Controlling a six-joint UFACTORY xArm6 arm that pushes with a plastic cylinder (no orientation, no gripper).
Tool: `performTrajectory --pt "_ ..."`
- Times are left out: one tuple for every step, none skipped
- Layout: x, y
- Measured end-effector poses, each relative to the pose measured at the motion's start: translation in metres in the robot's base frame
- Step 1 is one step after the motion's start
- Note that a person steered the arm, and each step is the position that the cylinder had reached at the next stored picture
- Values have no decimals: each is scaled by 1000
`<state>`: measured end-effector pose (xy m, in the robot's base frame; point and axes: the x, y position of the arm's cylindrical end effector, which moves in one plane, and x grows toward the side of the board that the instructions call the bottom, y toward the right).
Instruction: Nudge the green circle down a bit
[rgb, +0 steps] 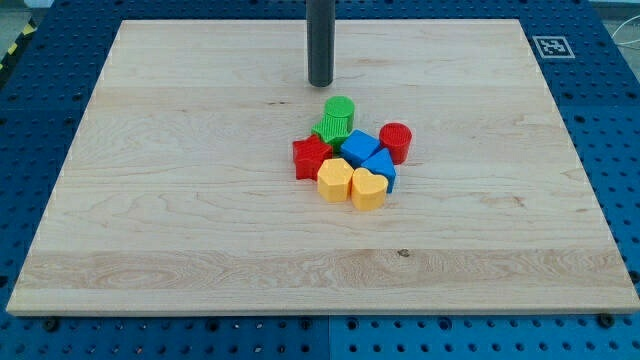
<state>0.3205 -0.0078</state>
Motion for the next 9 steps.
performTrajectory --pt "0 -2" --pt "17 11" --pt "28 21" --pt "31 30" --pt "33 23" --pt "40 -1" --pt "48 2" --pt "63 13" --pt "71 15"
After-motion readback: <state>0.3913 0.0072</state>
